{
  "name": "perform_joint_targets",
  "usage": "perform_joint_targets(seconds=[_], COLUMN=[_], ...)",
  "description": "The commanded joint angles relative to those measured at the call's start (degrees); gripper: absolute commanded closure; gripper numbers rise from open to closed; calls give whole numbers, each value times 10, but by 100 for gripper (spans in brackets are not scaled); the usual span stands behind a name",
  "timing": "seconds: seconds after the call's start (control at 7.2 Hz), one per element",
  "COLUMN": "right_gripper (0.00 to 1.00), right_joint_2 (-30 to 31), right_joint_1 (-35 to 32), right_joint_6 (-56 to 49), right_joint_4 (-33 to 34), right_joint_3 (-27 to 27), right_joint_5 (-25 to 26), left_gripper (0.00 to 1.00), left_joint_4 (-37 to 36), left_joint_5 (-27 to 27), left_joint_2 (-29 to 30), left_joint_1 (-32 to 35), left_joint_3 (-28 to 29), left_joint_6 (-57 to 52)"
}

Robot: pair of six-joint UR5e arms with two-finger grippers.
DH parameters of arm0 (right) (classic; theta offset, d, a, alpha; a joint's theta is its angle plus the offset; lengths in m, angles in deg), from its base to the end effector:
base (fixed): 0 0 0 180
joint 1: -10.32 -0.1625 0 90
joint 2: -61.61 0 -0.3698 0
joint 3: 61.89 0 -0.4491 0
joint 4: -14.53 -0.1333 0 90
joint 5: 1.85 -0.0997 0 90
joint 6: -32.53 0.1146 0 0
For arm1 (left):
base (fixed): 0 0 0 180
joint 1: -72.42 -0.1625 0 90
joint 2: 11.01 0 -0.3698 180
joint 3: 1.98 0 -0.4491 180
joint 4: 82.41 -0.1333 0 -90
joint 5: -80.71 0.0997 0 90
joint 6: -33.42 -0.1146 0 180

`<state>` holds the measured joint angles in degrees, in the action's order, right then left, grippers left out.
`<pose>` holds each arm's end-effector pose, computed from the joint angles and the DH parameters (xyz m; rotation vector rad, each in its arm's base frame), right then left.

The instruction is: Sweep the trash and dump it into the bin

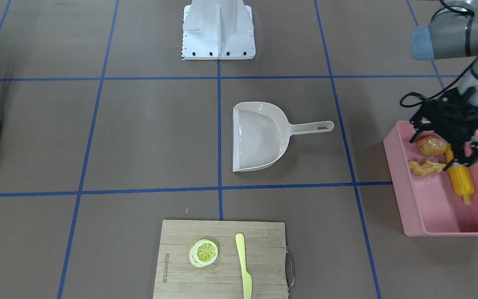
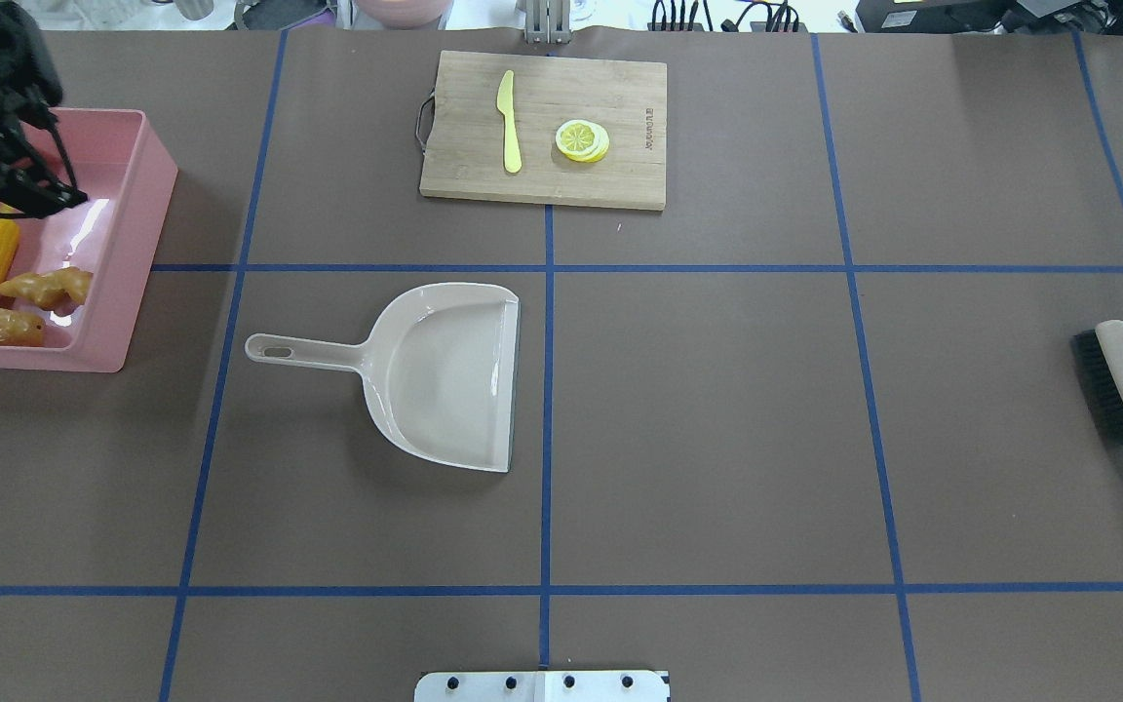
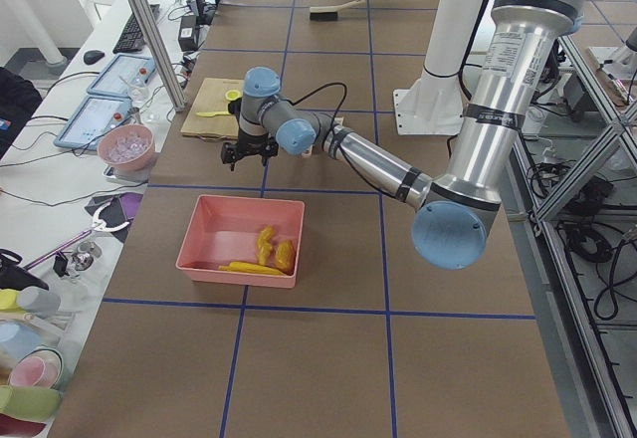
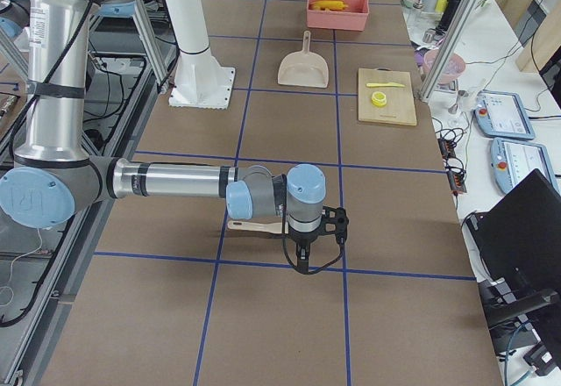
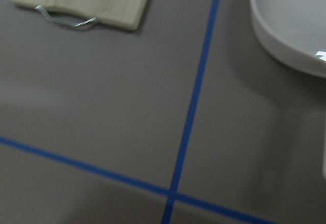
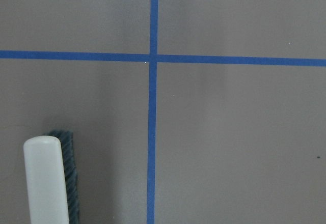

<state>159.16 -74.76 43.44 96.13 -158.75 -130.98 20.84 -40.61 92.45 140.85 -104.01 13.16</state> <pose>0.0169 -0.5146 0.6092 0.0342 -0.6932 0.0544 0.1632 -0.6134 0.3428 0.6746 0.5507 0.8697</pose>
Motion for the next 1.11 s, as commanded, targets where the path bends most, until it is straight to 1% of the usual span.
perform_joint_targets(seconds=[0.0,0.14,0.28,0.42,0.56,0.69,0.83,0.97], right_gripper=[0,0,0,0,0,0,0,0], right_joint_2=[-2,-3,-4,-3,-2,4,4,3], right_joint_1=[0,0,0,0,0,0,0,0], right_joint_6=[43,43,42,43,43,43,44,43], right_joint_4=[-4,-4,-6,-48,-99,-116,-116,-117], right_joint_3=[0,0,1,16,44,55,52,50], right_joint_5=[5,6,8,21,22,21,21,20], left_gripper=[1,1,1,1,1,1,1,1], left_joint_4=[-15,-20,-20,-23,-57,-133,-173,-193], left_joint_5=[-15,-69,-147,-168,-168,-168,-167,-166], left_joint_2=[-60,-94,-91,-90,-95,-85,-75,-76], left_joint_1=[124,172,225,244,253,254,254,254], left_joint_3=[3,32,110,145,150,150,151,146], left_joint_6=[38,60,87,140,147,145,145,145])
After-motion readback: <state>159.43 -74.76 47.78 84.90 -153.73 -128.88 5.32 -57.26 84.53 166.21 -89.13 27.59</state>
